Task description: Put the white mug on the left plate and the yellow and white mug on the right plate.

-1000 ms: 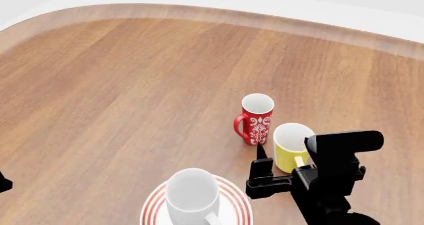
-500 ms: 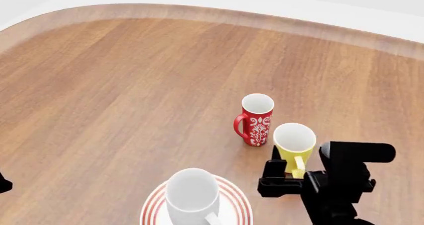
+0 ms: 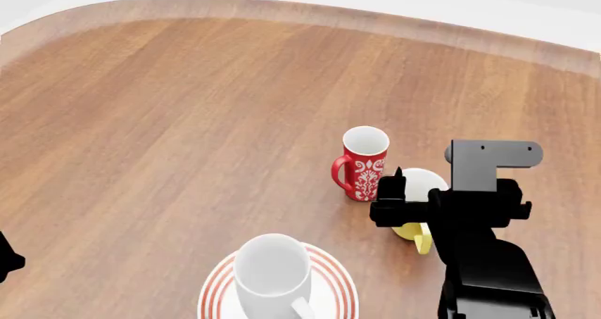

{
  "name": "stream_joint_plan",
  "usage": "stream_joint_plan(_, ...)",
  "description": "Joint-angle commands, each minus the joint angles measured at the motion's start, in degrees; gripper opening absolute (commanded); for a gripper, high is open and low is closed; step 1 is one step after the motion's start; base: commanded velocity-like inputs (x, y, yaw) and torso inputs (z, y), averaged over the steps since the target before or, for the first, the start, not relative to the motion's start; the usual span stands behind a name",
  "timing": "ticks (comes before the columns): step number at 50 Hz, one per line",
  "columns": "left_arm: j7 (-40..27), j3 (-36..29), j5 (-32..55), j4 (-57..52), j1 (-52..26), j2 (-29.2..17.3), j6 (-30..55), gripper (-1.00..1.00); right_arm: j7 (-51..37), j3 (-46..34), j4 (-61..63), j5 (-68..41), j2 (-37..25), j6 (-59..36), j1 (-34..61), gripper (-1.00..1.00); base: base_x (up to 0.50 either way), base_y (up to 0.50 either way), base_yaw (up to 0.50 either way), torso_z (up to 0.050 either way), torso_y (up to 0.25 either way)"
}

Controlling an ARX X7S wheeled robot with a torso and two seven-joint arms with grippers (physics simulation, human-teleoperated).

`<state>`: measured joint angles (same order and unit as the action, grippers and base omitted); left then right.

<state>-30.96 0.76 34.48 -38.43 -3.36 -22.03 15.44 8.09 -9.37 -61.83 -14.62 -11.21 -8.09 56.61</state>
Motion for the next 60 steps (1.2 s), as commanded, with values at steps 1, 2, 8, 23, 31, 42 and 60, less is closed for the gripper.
stream_joint_plan(1, 0.7, -0.8, -1.1, 0.1, 0.0, -0.1, -1.2, 1.0, 0.0, -0.6, -13.1, 4.0, 1.5, 2.9, 8.5, 1.0, 0.0, 0.0, 0.0, 0.009, -0.25)
stream_joint_plan(2, 0.4, -0.6, -0.5, 0.2, -0.1, 0.0, -0.8, 1.0, 0.2, -0.4, -13.1, 4.2, 1.5, 2.9, 8.5, 1.0, 0.0, 0.0, 0.0, 0.009, -0.107)
stream_joint_plan(8, 0.8, -2.0, -1.9, -0.4, 0.1, -0.6, -0.6, 1.0, 0.7, 0.8, -13.1, 5.2, 1.4, 2.6, 8.3, 1.0, 0.0, 0.0, 0.0, 0.0, -0.003)
stream_joint_plan(23, 1.0, -1.8, -1.9, -0.5, 0.5, -1.1, -1.3, 1.0, 1.0, 3.3, -13.1, 7.4, 1.7, 2.5, 7.7, 1.0, 0.0, 0.0, 0.0, 0.009, -0.218)
stream_joint_plan(31, 0.5, -1.3, -1.0, -0.2, 0.2, -0.9, -1.0, 1.0, 1.1, 4.6, -13.0, 8.1, 1.7, 2.6, 7.9, 1.0, 0.0, 0.0, 0.0, 0.004, -0.063)
stream_joint_plan(42, 1.3, -1.5, -0.4, -0.1, 0.8, -1.4, -1.6, 1.0, 1.2, 5.5, -12.6, 8.5, 1.3, 2.6, 8.6, 1.0, 0.0, 0.0, 0.0, 0.006, -0.129)
stream_joint_plan(60, 1.9, -1.6, -0.9, -0.6, 1.5, -2.1, -2.8, 1.0, 0.1, 6.0, -0.9, 7.4, 0.4, -4.4, 4.7, 1.0, 0.0, 0.0, 0.0, 0.007, -0.087)
